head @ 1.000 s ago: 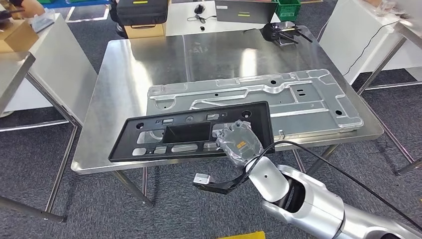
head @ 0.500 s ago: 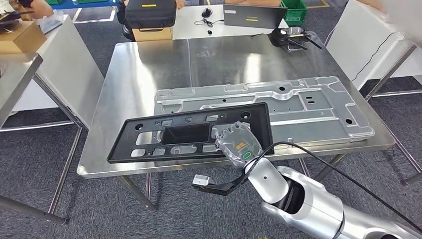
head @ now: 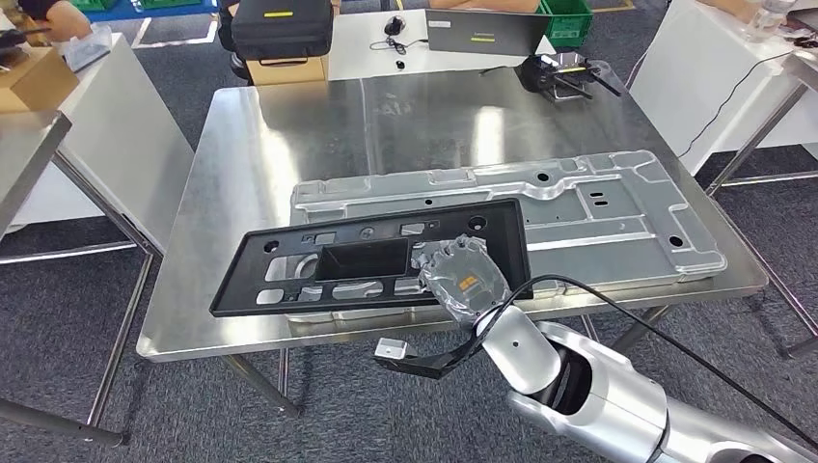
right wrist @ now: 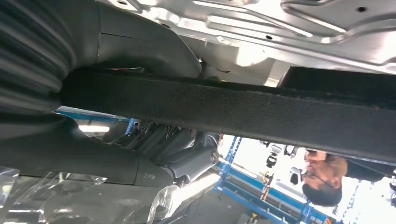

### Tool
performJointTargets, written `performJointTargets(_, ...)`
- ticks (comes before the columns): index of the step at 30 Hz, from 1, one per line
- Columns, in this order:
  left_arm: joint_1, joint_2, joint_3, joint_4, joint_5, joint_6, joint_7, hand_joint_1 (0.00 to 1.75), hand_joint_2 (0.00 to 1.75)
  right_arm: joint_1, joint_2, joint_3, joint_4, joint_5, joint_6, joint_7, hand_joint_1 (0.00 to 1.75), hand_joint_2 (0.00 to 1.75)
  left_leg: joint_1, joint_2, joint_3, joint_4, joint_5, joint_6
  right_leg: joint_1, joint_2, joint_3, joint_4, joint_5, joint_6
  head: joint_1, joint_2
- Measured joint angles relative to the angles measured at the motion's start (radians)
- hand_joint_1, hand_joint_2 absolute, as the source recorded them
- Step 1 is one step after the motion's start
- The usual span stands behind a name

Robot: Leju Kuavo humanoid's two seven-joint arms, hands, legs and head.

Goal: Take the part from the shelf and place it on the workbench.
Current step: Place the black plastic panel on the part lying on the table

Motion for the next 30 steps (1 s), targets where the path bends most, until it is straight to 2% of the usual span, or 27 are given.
performJointTargets(2, 0.002, 0.000, 0.000, 0.000, -0.001, 0.000, 0.000, 0.00, 1.75, 0.000, 0.000, 0.000, 0.000, 0.000, 0.000, 0.000, 1.75, 1.75, -0.002, -0.001, 0.005, -0.005, -0.006, 0.010, 0.001, 0.000, 0.001, -0.002, -0.003, 0.010, 0.000, 0.000)
performJointTargets(4, 0.003, 0.000, 0.000, 0.000, -0.002, -0.001, 0.000, 0.00, 1.75, -0.001, 0.000, -0.001, -0.001, 0.000, -0.001, 0.000, 1.75, 1.75, 0.001, -0.002, 0.015, -0.012, -0.007, 0.022, -0.001, 0.000, -0.004, 0.021, -0.022, 0.020, 0.001, 0.000)
performJointTargets(5, 0.003, 0.001, 0.000, 0.000, -0.002, -0.001, -0.001, 0.00, 1.75, -0.001, 0.000, -0.001, -0.001, 0.000, -0.001, 0.000, 1.75, 1.75, 0.003, -0.002, 0.021, -0.016, -0.007, 0.028, -0.002, 0.000, -0.022, 0.062, -0.043, 0.023, 0.002, 0.000)
performJointTargets(7, 0.003, 0.002, 0.000, 0.000, -0.004, -0.001, -0.002, 0.00, 1.75, -0.001, 0.000, -0.001, -0.001, 0.001, -0.001, 0.000, 1.75, 1.75, 0.003, -0.002, 0.029, -0.018, -0.012, 0.037, -0.003, 0.000, -0.094, 0.199, -0.099, 0.028, 0.003, 0.000)
performJointTargets(8, 0.003, 0.002, 0.000, 0.000, -0.005, -0.002, -0.002, 0.00, 1.75, 0.000, 0.000, -0.001, -0.001, 0.001, -0.001, 0.000, 1.75, 1.75, 0.002, -0.002, 0.033, -0.018, -0.015, 0.040, -0.003, 0.000, -0.132, 0.263, -0.117, 0.029, 0.003, 0.000)
performJointTargets(9, 0.004, 0.002, -0.001, 0.000, -0.007, -0.002, -0.002, 0.00, 1.75, 0.002, 0.000, 0.000, -0.001, 0.000, 0.000, 0.000, 1.75, 1.75, 0.002, -0.003, 0.037, -0.017, -0.019, 0.041, -0.003, 0.000, -0.158, 0.298, -0.116, 0.031, 0.003, 0.000)
performJointTargets(10, 0.006, 0.002, -0.001, 0.000, -0.008, -0.003, -0.002, 0.00, 1.75, 0.003, 0.000, 0.000, -0.001, 0.000, 0.000, -0.001, 1.75, 1.75, 0.002, -0.004, 0.042, -0.017, -0.023, 0.041, -0.004, -0.001, -0.164, 0.293, -0.095, 0.031, 0.003, 0.000)
performJointTargets(11, 0.007, 0.002, -0.001, 0.000, -0.010, -0.003, -0.002, 0.00, 1.75, 0.003, 0.000, 0.000, -0.001, 0.001, 0.000, -0.001, 1.75, 1.75, 0.002, -0.006, 0.048, -0.017, -0.027, 0.039, -0.005, -0.001, -0.149, 0.245, -0.056, 0.031, 0.003, 0.000)
performJointTargets(12, 0.007, 0.002, -0.001, 0.000, -0.011, -0.003, -0.002, 0.00, 1.75, 0.002, 0.000, 0.001, -0.002, 0.001, 0.000, -0.001, 1.75, 1.75, 0.003, -0.008, 0.055, -0.016, -0.033, 0.035, -0.006, -0.001, -0.119, 0.172, -0.011, 0.030, 0.003, 0.000)
performJointTargets(14, 0.007, 0.003, -0.001, 0.000, -0.015, -0.002, -0.002, 0.00, 1.75, 0.000, 0.000, 0.000, -0.002, 0.000, 0.000, -0.001, 1.75, 1.75, -0.001, -0.011, 0.062, -0.013, -0.044, 0.025, -0.006, -0.001, -0.064, 0.046, 0.040, 0.026, 0.003, 0.000)
performJointTargets(15, 0.007, 0.004, -0.001, 0.000, -0.016, -0.002, -0.002, 0.00, 1.75, -0.001, 0.001, 0.000, -0.003, 0.000, 0.000, -0.001, 1.75, 1.75, -0.003, -0.011, 0.062, -0.012, -0.048, 0.021, -0.005, 0.000, -0.052, 0.018, 0.045, 0.023, 0.003, 0.000)
performJointTargets(18, 0.007, 0.006, -0.002, 0.000, -0.018, -0.002, -0.002, 0.00, 1.75, -0.003, 0.002, 0.000, -0.004, 0.000, 0.000, 0.000, 1.75, 1.75, -0.003, -0.009, 0.059, -0.009, -0.056, 0.010, -0.003, 0.001, -0.051, 0.010, 0.038, 0.006, 0.003, 0.000)
performJointTargets(19, 0.007, 0.007, -0.002, 0.000, -0.018, -0.002, -0.002, 0.00, 1.75, -0.004, 0.002, 0.000, -0.004, 0.000, 0.001, 0.000, 1.75, 1.75, -0.001, -0.008, 0.052, 0.008, -0.067, 0.004, -0.004, 0.001, -0.049, 0.009, 0.037, 0.000, 0.002, 0.000)
performJointTargets(20, 0.006, 0.008, -0.002, 0.000, -0.019, -0.002, -0.002, 0.00, 1.75, -0.005, 0.003, 0.000, -0.004, 0.000, 0.002, 0.000, 1.75, 1.75, 0.001, -0.007, 0.033, 0.046, -0.087, -0.002, -0.006, 0.000, -0.047, 0.008, 0.036, -0.006, 0.002, 0.000)
performJointTargets(21, 0.006, 0.009, -0.002, 0.000, -0.021, -0.002, -0.002, 0.00, 1.75, -0.006, 0.003, 0.000, -0.005, 0.000, 0.002, 0.000, 1.75, 1.75, 0.003, -0.005, 0.001, 0.108, -0.115, -0.008, -0.007, 0.000, -0.046, 0.008, 0.034, -0.011, 0.001, 0.000)
performJointTargets(23, 0.004, 0.010, -0.002, 0.000, -0.024, -0.002, 0.000, 0.00, 1.75, -0.007, 0.004, 0.001, -0.005, -0.002, 0.007, -0.001, 1.75, 1.75, 0.006, -0.004, -0.080, 0.254, -0.166, -0.016, -0.007, -0.001, -0.044, 0.008, 0.030, -0.016, 0.001, 0.000)
performJointTargets(24, 0.004, 0.011, -0.003, 0.000, -0.026, -0.003, 0.000, 0.00, 1.75, -0.007, 0.005, 0.001, -0.005, -0.005, 0.010, -0.001, 1.75, 1.75, 0.006, -0.004, -0.110, 0.299, -0.172, -0.017, -0.006, 0.000, -0.042, 0.008, 0.028, -0.017, 0.001, 0.000)
performJointTargets(25, 0.003, 0.012, -0.003, 0.000, -0.029, -0.003, 0.001, 0.00, 1.75, -0.007, 0.005, 0.002, -0.005, -0.007, 0.014, -0.001, 1.75, 1.75, 0.006, -0.003, -0.120, 0.304, -0.157, -0.016, -0.006, 0.000, -0.039, 0.008, 0.025, -0.017, 0.001, 0.000)
performJointTargets(26, 0.003, 0.014, -0.004, 0.000, -0.032, -0.003, 0.001, 0.00, 1.75, -0.008, 0.005, 0.002, -0.005, -0.010, 0.018, -0.001, 1.75, 1.75, 0.006, -0.003, -0.109, 0.265, -0.123, -0.014, -0.006, 0.001, -0.034, 0.008, 0.022, -0.016, 0.001, 0.000)
performJointTargets(28, 0.002, 0.016, -0.007, 0.000, -0.036, -0.003, 0.001, 0.00, 1.75, -0.013, 0.008, 0.002, -0.005, -0.014, 0.023, -0.001, 1.75, 1.75, 0.003, -0.003, -0.048, 0.116, -0.039, -0.002, -0.005, 0.002, -0.021, 0.008, 0.015, -0.012, 0.001, 0.000)
performJointTargets(29, 0.000, 0.018, -0.008, 0.000, -0.037, -0.004, 0.001, 0.00, 1.75, -0.017, 0.009, 0.002, -0.005, -0.016, 0.025, -0.001, 1.75, 1.75, 0.000, -0.002, -0.021, 0.051, -0.013, 0.004, -0.004, 0.003, -0.018, 0.008, 0.011, -0.008, 0.001, 0.000)
performJointTargets(30, -0.001, 0.019, -0.008, 0.000, -0.038, -0.005, 0.001, 0.00, 1.75, -0.020, 0.010, 0.002, -0.005, -0.018, 0.027, -0.001, 1.75, 1.75, -0.004, -0.002, -0.004, 0.012, -0.002, 0.009, -0.002, 0.003, -0.018, 0.008, 0.009, -0.004, 0.001, 0.000)
